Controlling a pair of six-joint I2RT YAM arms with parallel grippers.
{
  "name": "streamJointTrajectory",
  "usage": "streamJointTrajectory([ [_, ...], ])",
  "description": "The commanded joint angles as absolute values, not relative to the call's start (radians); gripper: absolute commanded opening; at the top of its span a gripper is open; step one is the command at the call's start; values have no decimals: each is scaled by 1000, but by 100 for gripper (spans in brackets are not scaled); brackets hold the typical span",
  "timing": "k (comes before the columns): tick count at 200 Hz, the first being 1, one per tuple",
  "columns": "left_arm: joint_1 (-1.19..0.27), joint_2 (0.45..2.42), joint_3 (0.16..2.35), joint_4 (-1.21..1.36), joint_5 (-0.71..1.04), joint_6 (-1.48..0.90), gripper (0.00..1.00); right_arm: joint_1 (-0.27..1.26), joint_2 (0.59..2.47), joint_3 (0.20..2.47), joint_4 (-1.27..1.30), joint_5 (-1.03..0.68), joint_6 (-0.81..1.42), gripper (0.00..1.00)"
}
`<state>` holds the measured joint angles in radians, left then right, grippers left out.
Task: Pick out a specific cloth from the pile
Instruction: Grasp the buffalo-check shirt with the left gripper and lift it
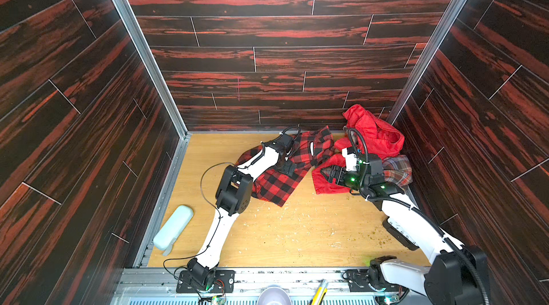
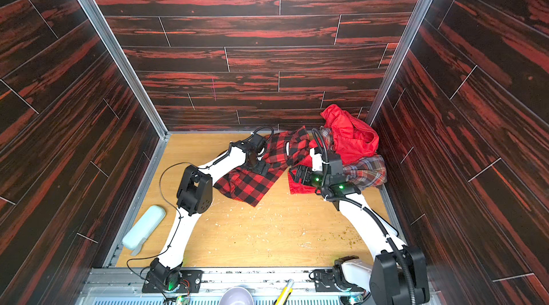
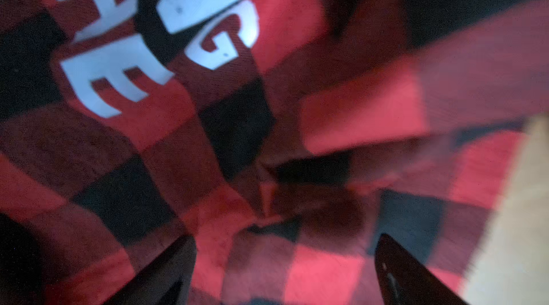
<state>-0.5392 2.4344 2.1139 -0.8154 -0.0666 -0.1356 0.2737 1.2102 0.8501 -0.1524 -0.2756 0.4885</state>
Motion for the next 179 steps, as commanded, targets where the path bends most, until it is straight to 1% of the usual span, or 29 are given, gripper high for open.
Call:
streamJointTrajectory([
  [1,-534,2456,2159,-845,-126,-87,94,273,1193,878,-170,-285,478,89],
  [12,-533,2471,2164,-848,-136,-78,92,273,1195,884,-169,-284,477,89],
  [27,-533,2489,2165,-847,-148,-75,88,274,1197,896,-164,-293,470,89],
  [61,-532,2542,2191,-859,-157,-78,65,275,1213,919,-175,-335,435,90],
  [68,-533,2551,2197,-859,-149,-80,60,277,1207,917,-170,-340,428,95],
  [84,-533,2565,2215,-848,-116,-89,42,282,1195,919,-172,-385,412,97],
  [88,-532,2566,2219,-844,-109,-93,36,284,1190,920,-171,-388,409,98],
  [98,-530,2568,2236,-844,-89,-108,13,286,1181,918,-168,-396,406,99],
  [106,-524,2565,2253,-845,-69,-120,0,287,1173,914,-159,-402,410,99],
  [124,-502,2518,2282,-875,-29,-128,0,288,1167,907,-148,-405,417,99],
  [152,-444,2342,2306,-861,-72,-122,0,288,1182,900,-129,-396,422,99],
  [168,-402,2234,2353,-797,-60,-138,0,287,1187,890,-92,-388,431,99],
  [179,-375,2177,2429,-756,-54,-164,0,288,1190,885,-58,-384,448,99],
])
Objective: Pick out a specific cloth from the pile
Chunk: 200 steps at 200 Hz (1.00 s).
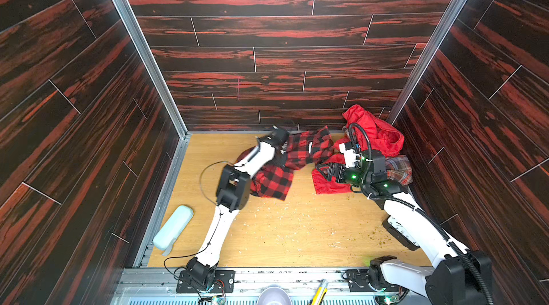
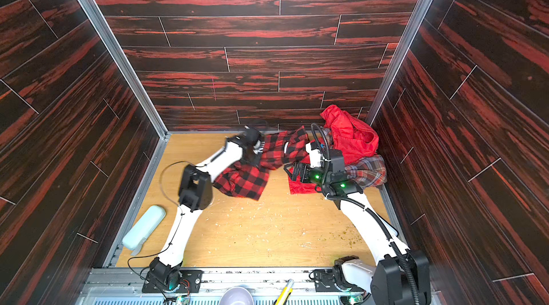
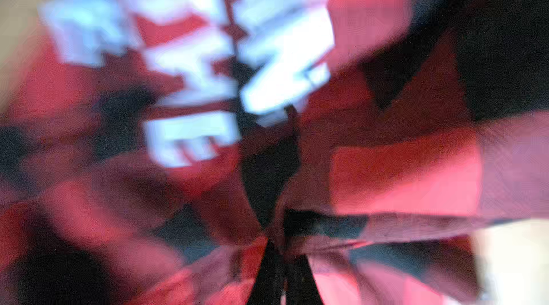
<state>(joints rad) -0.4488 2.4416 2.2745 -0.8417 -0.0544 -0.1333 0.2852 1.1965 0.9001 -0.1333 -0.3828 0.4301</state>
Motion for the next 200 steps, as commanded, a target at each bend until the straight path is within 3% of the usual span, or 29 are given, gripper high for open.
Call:
streamJointTrajectory([
  [1,-372,2174,2436,-755,-53,-167,0,287,1189,885,-56,-384,450,99],
  [21,-326,2093,2560,-657,-45,-208,0,287,1205,892,-23,-387,473,99],
  [70,-284,1877,2533,-524,-258,-149,0,288,1226,885,4,-409,485,99],
  [138,-277,1718,2081,-439,-172,-102,0,288,1259,900,9,-438,479,99],
  [200,-277,1665,1682,-285,-36,-299,0,289,1268,901,2,-449,476,99],
])
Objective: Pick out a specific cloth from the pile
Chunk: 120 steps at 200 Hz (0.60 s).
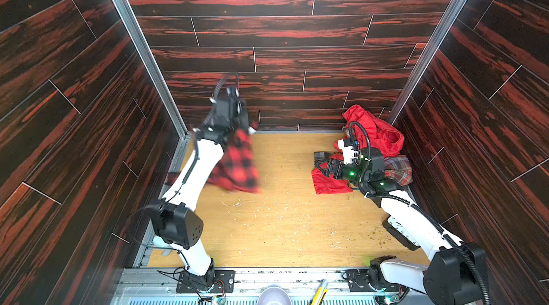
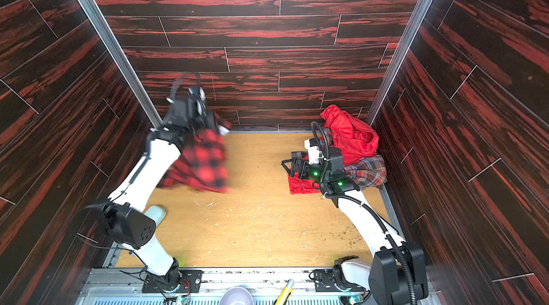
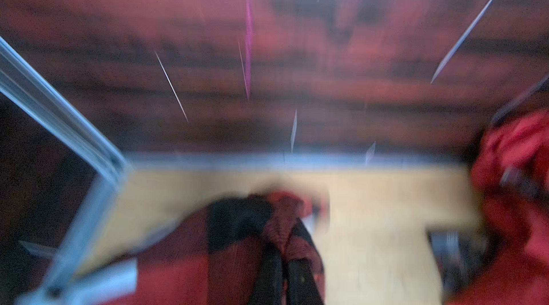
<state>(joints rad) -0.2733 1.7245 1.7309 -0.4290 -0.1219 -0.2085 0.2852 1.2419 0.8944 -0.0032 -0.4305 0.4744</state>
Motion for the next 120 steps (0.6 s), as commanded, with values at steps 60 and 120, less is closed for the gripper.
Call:
streamJointTrajectory([
  [60,-275,1592,1513,-340,-213,-270,0,289,1286,907,10,-466,478,99],
  [120,-254,1414,1318,-347,-450,-247,0,287,1299,899,20,-484,480,99],
])
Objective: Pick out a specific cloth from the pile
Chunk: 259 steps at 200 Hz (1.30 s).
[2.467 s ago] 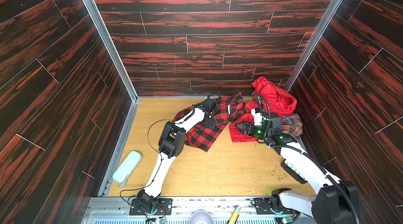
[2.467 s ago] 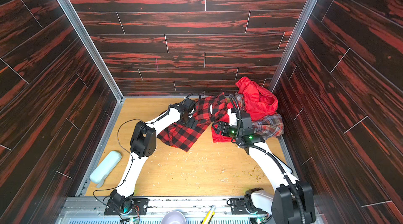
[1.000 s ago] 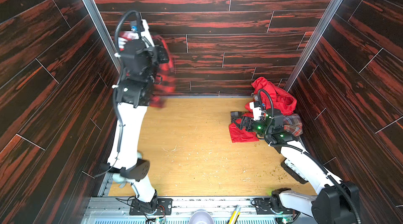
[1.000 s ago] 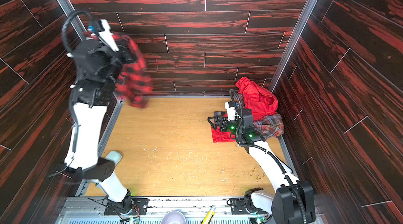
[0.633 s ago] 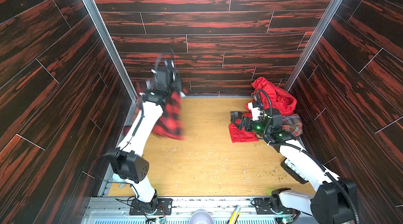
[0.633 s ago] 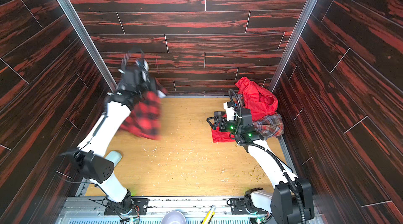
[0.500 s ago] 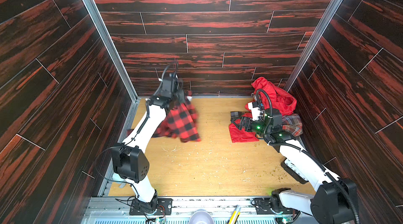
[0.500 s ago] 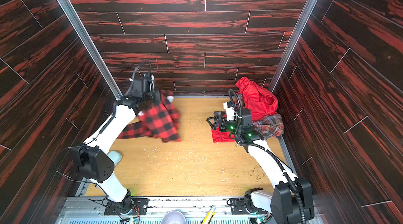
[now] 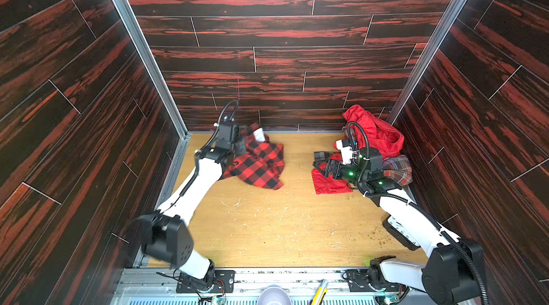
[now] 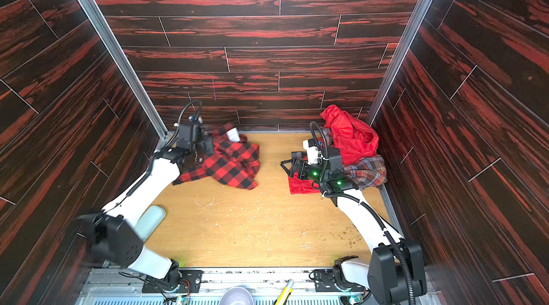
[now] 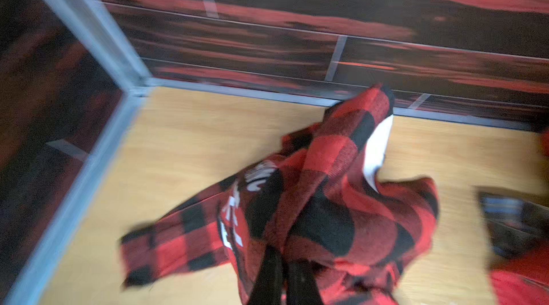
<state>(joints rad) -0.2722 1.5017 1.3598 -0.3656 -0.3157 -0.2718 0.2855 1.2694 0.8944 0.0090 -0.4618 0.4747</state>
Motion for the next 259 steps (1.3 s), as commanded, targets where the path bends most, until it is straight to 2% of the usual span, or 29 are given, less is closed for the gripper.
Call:
streamJointTrajectory([
  [1,-253,1414,1316,-348,-449,-246,0,288,1299,899,20,-485,480,99],
  [33,-232,1539,1334,-441,-307,-209,0,289,1309,909,25,-492,483,98],
  [69,-233,1867,1633,-787,-178,-161,0,288,1304,919,9,-492,480,98],
  [86,-235,1976,1729,-870,-93,-163,0,288,1298,916,3,-486,477,98],
  [115,-244,2043,1712,-860,-2,-190,0,289,1298,913,2,-489,479,98],
  [137,-244,1956,1625,-778,1,-192,0,289,1300,914,5,-491,480,99],
  [146,-242,1890,1587,-748,-29,-188,17,288,1305,916,6,-494,480,98],
  [163,-234,1763,1530,-730,-117,-171,63,288,1318,919,12,-502,477,99],
  [176,-221,1654,1464,-698,-208,-171,78,289,1328,917,18,-507,477,98],
  [191,-182,1553,1387,-686,-271,-170,85,312,1331,939,-5,-488,436,98],
  [222,-19,1416,1236,-636,-201,-213,87,432,1350,1038,-104,-376,299,98],
  [259,177,1484,1213,-679,-63,-334,86,619,1473,1209,-135,-381,222,98],
])
